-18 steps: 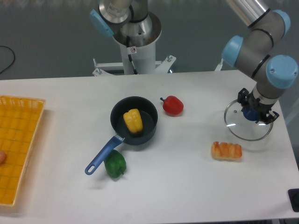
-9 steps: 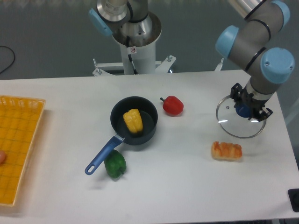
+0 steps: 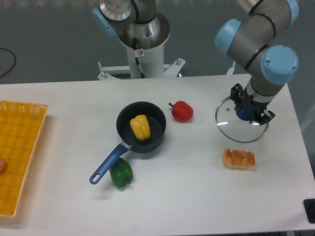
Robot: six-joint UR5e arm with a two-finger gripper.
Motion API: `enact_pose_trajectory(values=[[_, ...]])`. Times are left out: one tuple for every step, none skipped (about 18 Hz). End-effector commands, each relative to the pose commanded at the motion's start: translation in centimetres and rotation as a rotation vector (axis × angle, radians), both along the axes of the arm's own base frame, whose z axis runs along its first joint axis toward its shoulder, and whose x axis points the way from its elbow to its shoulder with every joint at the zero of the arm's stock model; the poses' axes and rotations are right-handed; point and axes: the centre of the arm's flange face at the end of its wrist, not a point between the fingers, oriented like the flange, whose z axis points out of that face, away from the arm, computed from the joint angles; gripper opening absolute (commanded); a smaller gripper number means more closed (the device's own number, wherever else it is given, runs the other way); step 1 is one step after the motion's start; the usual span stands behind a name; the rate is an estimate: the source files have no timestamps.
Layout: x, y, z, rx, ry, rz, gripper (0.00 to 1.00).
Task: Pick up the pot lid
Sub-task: 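Lift the glass lid by its knob and carry it toward the saucepan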
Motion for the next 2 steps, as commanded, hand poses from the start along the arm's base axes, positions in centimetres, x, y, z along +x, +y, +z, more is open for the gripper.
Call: enact_pose_trajectory(values=[[-0.04,-0.1,-0.01,-0.002,-0.001,-0.002,0.57],[-0.01,-0.1,0.08,0.0,0.0,-0.001,0.57]])
